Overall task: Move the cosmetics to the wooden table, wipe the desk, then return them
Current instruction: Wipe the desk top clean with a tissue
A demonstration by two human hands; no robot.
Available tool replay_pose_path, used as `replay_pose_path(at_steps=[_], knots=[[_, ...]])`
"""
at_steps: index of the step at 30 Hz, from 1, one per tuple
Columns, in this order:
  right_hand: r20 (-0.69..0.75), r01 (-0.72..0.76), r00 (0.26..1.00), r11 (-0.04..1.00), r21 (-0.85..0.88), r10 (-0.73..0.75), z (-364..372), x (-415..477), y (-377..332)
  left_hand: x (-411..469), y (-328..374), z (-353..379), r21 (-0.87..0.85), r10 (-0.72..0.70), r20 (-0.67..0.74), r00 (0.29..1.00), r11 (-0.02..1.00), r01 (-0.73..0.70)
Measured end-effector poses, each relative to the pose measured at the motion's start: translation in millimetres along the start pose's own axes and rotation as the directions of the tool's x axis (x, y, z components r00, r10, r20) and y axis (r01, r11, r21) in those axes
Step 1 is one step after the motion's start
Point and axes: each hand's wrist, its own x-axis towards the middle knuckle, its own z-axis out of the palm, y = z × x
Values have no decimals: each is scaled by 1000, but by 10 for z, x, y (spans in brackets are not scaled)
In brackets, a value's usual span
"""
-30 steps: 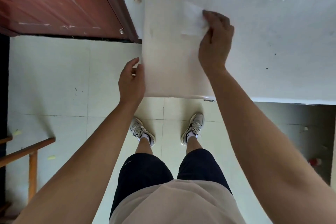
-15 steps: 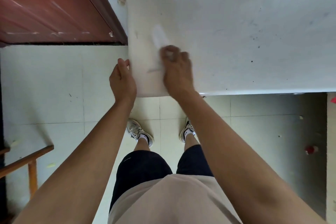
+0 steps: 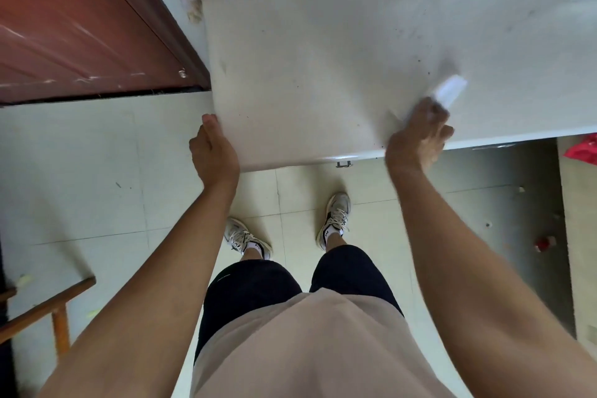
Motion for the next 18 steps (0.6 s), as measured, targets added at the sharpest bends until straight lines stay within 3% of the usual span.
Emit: replay_pose_path(at_steps=[2, 5, 7, 8, 9, 10, 12, 14, 15, 17, 18], knots=[[46, 247, 969, 961, -120, -243, 142, -438, -222, -16, 46, -72, -22, -21, 40, 999, 1000, 22], [203, 630, 762, 777, -12, -615, 325, -1132, -691, 15, 74, -191, -45, -88, 83, 993, 995, 92], [284, 757, 589, 640, 134, -757, 339, -1413, -984, 19, 66, -283, -51, -126, 112, 986, 990, 132], [303, 778, 531, 597, 198, -792, 313, -1455, -1085, 21, 51, -322, -57, -141, 126, 982, 987, 149], [287, 767, 518, 586, 261, -806, 262, -1437, -1144, 21, 39, -359, -63, -148, 138, 979, 985, 158], [228, 735, 550, 595, 326, -804, 200, -1371, -1151, 17, 29, -386, -67, -150, 150, 977, 985, 161], [30, 653, 692, 642, 402, -722, 79, -1159, -1013, 13, 34, -412, -70, -139, 173, 975, 986, 153], [-114, 492, 861, 757, 429, -495, 5, -855, -666, 13, 33, -407, -74, -132, 183, 974, 986, 148], [-134, 342, 939, 828, 444, -316, -16, -693, -463, 13, 29, -401, -74, -127, 186, 974, 987, 143], [-93, 22, 996, 929, 369, 14, -28, -435, -41, 4, 15, -388, -75, -114, 193, 975, 989, 130], [-55, -8, 998, 970, 244, 23, -25, -409, 117, 1, 6, -383, -80, -109, 195, 975, 989, 126]])
